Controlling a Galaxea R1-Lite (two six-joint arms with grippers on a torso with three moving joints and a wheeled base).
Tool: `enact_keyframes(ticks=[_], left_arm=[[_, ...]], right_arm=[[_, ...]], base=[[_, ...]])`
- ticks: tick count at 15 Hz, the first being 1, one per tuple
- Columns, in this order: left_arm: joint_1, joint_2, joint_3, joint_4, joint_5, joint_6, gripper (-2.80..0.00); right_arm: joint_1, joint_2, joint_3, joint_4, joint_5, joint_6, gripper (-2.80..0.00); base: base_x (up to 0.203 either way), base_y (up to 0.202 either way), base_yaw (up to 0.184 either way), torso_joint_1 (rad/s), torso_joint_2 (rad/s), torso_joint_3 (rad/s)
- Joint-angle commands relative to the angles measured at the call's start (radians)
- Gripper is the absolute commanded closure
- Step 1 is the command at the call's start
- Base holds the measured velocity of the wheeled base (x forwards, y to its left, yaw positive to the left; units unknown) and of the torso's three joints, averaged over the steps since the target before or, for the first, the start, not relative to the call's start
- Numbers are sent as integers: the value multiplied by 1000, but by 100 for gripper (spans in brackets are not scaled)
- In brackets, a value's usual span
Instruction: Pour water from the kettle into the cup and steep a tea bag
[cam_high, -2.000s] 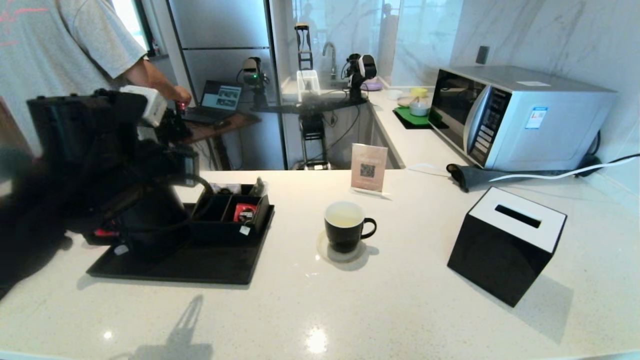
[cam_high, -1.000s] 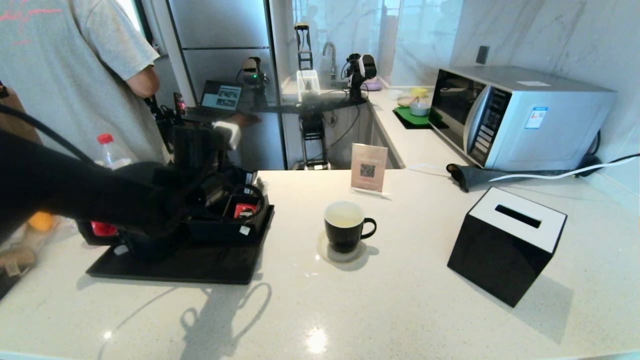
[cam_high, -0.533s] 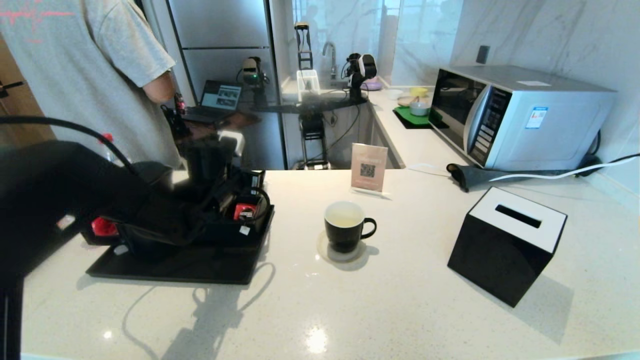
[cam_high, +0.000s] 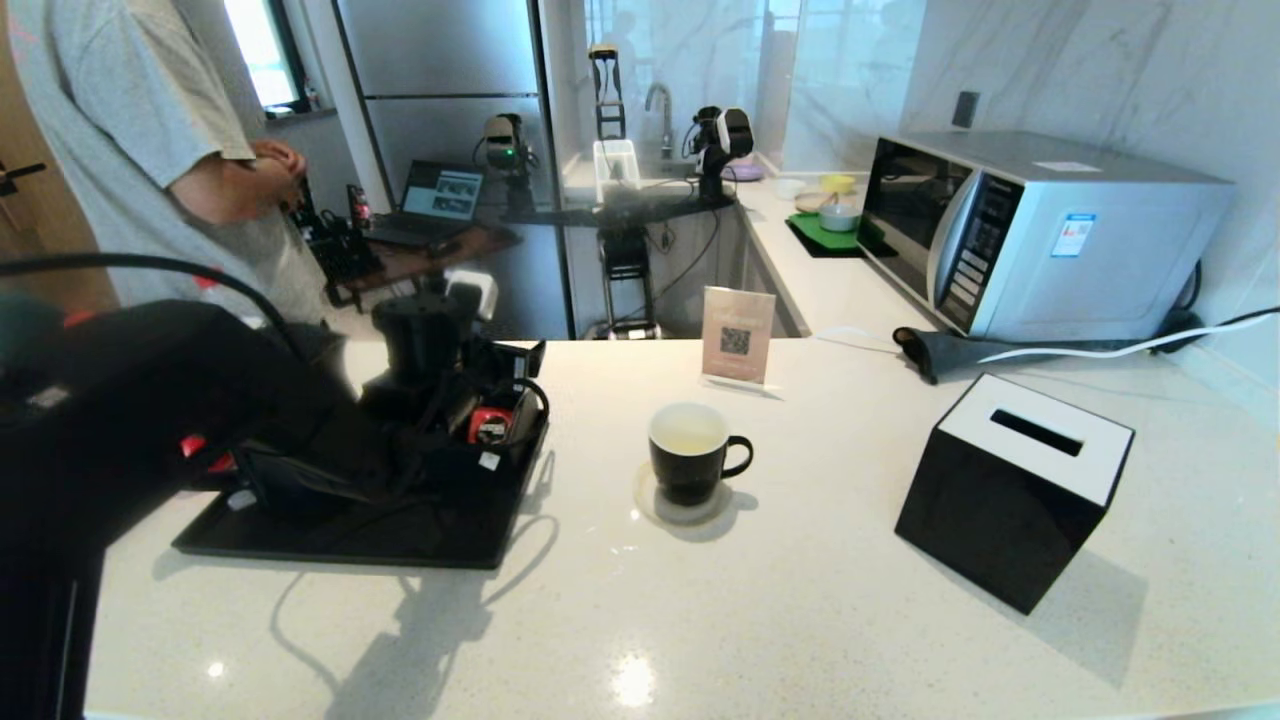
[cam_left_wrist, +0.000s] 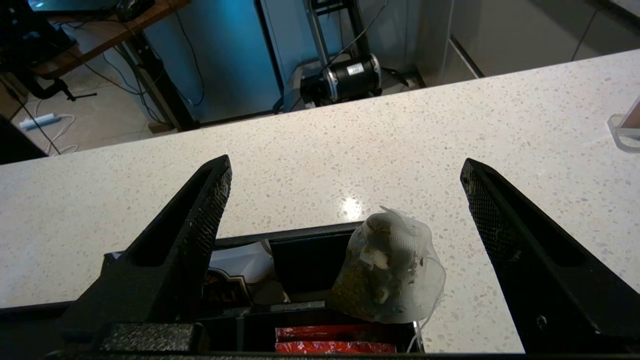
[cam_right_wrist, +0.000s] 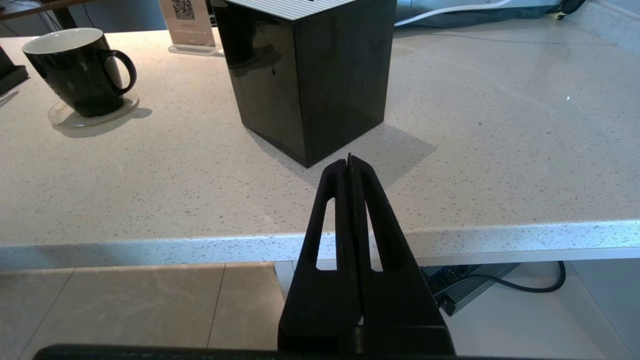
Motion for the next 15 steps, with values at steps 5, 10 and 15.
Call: enact_keyframes(ticks=[5, 10, 15], left_arm=[[0, 48, 6, -71, -5, 1, -280], [11, 83, 4, -107, -5, 1, -280], [29, 96, 1, -110, -5, 2, -280]], right_arm=[[1, 0, 0, 0, 0, 0, 0], [1, 0, 0, -1, 0, 0, 0], [1, 0, 0, 0, 0, 1, 0]], base=[[0, 0, 0, 0, 0, 0], [0, 0, 0, 0, 0, 0], [0, 0, 0, 0, 0, 0]])
